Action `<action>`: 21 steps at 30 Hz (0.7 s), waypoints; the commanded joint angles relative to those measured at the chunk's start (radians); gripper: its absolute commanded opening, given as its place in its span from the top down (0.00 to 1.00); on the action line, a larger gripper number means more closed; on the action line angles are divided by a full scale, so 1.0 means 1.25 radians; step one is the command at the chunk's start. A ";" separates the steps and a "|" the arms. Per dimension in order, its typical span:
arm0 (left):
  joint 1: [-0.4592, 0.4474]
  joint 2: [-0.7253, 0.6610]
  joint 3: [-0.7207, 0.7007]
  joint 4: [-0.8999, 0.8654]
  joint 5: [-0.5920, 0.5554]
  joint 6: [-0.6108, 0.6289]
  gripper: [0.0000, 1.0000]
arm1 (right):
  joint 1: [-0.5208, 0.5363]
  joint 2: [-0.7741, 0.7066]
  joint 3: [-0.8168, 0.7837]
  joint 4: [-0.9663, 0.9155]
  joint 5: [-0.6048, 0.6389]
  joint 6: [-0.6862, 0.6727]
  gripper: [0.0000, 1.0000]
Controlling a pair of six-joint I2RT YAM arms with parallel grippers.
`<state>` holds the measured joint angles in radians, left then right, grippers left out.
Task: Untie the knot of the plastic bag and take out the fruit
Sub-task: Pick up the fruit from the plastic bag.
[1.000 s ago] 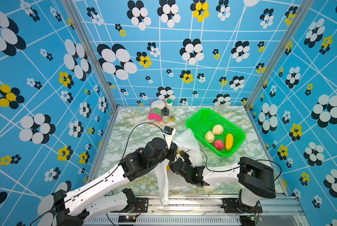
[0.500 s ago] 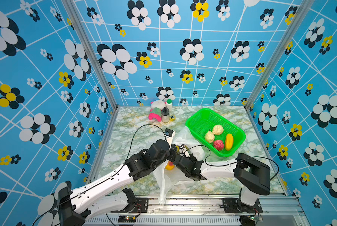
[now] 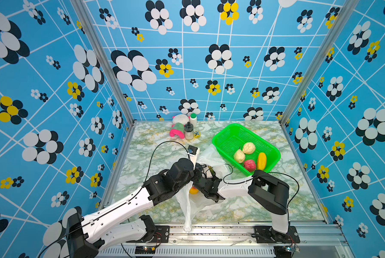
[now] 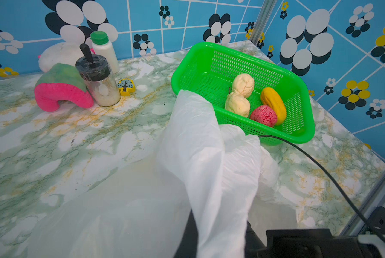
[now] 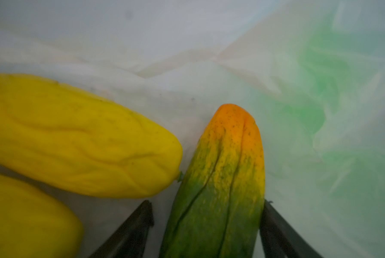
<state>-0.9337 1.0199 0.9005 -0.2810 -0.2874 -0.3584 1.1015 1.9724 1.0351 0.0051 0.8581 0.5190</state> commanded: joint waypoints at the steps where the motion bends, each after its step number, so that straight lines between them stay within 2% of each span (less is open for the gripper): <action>1: 0.010 -0.009 0.004 0.034 0.009 -0.014 1.00 | -0.006 -0.007 0.007 -0.022 -0.012 0.011 0.39; 3: 0.016 -0.004 0.007 0.030 0.011 -0.019 1.00 | -0.006 -0.031 -0.005 -0.016 -0.035 0.005 0.49; 6: 0.025 0.005 0.012 0.022 0.013 -0.023 1.00 | -0.003 -0.083 -0.035 -0.003 -0.059 -0.003 0.59; 12: 0.059 0.021 0.004 0.029 -0.002 -0.065 1.00 | 0.041 -0.220 -0.111 0.096 -0.150 -0.099 0.63; 16: 0.095 0.051 0.037 -0.014 0.007 -0.094 1.00 | 0.085 -0.306 -0.157 0.163 -0.274 -0.155 0.64; 21: 0.106 0.060 0.040 -0.002 0.014 -0.096 1.00 | 0.090 -0.413 -0.228 0.234 -0.396 -0.177 0.67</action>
<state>-0.8108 1.0924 0.9119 -0.2707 -0.2798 -0.4583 1.2171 1.5120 0.7910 0.2241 0.4824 0.3431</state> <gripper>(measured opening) 0.041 0.437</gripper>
